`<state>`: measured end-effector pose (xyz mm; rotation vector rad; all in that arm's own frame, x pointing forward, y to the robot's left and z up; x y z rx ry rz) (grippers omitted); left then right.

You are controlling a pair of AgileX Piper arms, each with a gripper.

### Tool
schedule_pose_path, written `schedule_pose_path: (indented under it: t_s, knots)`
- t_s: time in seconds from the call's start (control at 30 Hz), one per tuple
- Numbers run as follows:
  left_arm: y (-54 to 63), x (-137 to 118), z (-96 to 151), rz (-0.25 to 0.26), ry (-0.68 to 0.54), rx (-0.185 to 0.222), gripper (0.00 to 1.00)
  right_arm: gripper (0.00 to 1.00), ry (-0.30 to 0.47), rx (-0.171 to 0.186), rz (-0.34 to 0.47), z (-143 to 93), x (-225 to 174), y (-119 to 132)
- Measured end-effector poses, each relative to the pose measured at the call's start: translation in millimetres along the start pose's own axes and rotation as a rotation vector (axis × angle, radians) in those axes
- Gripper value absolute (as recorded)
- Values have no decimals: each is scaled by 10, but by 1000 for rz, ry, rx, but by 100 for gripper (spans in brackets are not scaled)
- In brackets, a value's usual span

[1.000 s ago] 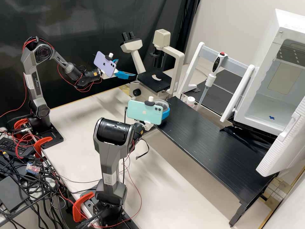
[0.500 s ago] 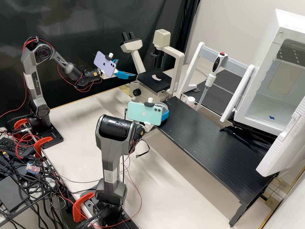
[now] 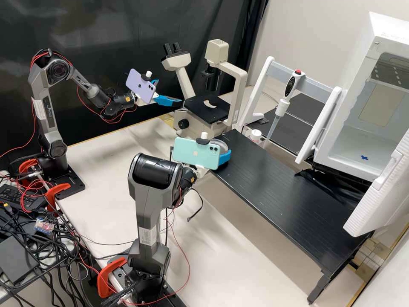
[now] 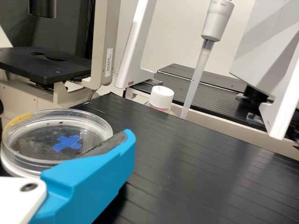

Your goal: Move the petri dish to the bench

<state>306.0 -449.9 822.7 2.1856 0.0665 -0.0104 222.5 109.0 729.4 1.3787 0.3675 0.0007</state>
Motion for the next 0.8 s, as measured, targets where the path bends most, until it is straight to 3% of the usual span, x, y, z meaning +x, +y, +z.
schedule_pose_path:
  t_s: [0.33,0.5,0.63,0.8]
  knots:
    - [0,0,0,0,0,0,100,100,52,13,68,-46,-240,174]
    - [0,0,0,0,0,0,100,100,180,27,214,-116,-595,403]
    - [0,0,0,0,0,0,100,100,234,70,344,-132,-842,578]
    - [0,0,0,0,0,0,100,100,245,167,458,-60,-1016,716]
